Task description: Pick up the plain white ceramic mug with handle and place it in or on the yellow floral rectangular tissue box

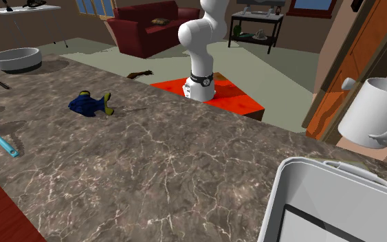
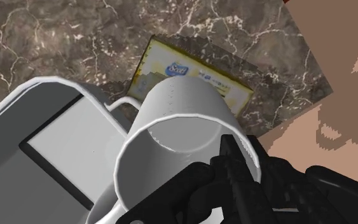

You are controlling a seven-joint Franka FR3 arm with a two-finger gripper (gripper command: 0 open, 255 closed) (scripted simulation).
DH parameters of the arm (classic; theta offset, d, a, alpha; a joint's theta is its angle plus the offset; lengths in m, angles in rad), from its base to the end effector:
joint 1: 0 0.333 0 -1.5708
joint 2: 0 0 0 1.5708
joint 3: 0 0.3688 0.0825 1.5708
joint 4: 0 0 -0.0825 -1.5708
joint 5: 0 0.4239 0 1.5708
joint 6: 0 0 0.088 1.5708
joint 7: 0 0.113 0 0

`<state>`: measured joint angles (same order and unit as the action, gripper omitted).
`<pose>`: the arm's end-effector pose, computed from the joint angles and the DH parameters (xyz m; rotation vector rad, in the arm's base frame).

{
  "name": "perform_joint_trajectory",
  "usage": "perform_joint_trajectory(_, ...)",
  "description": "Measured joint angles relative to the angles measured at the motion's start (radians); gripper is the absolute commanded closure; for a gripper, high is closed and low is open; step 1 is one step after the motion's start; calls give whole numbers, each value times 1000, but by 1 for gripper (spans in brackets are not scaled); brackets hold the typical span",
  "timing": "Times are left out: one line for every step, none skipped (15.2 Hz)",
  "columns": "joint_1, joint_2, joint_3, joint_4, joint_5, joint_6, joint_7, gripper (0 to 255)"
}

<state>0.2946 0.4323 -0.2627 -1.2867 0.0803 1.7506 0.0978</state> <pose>0.7467 0.0727 0.5502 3.1135 -0.0823 0.0739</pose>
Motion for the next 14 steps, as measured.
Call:
perform_joint_trajectory(1,-2,0,-18,0,16,0,255)
perform_joint_trajectory(3,-4,1,-36,-1,32,1,255)
perform_joint_trajectory(5,-3,1,-48,-1,45,2,255)
perform_joint_trajectory(5,0,2,-54,0,54,2,255)
perform_joint_trajectory(7,-1,2,-68,-1,66,4,255)
perform_joint_trajectory(8,-5,2,-87,-1,82,3,255)
perform_joint_trajectory(9,-4,2,-102,-1,98,3,255)
perform_joint_trajectory(10,-4,3,-114,-1,110,3,255)
perform_joint_trajectory(10,0,3,-122,1,122,3,255)
perform_joint_trajectory(12,-4,4,-136,1,136,4,255)
perform_joint_trajectory(14,-4,6,-147,3,150,2,255)
perform_joint_trajectory(14,-2,8,-147,4,155,2,255)
perform_joint_trajectory(13,0,9,-145,5,156,1,255)
perform_joint_trajectory(15,-4,9,-153,4,161,1,255)
